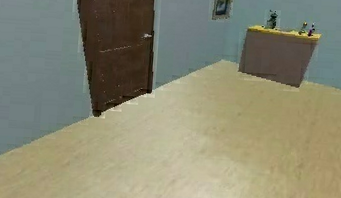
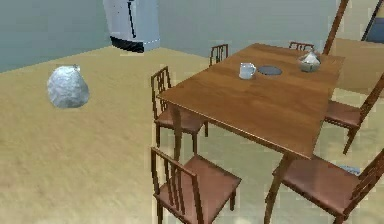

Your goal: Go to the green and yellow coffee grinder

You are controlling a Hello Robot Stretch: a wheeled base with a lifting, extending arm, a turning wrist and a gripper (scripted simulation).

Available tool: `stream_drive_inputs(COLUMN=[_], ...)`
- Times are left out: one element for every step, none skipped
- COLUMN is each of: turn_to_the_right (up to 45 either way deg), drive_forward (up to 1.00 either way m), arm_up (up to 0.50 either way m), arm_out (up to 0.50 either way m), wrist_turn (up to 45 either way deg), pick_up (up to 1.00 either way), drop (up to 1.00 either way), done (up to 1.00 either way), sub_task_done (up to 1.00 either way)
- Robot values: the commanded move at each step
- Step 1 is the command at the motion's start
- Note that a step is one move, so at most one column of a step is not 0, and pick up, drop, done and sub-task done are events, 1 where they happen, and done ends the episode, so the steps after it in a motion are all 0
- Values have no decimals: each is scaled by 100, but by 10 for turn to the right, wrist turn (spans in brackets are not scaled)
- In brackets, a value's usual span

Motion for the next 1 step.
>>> stream_drive_inputs(turn_to_the_right=[240], drive_forward=[0], arm_up=[0], arm_out=[0], wrist_turn=[0], pick_up=[0], drop=[0], done=[0], sub_task_done=[0])
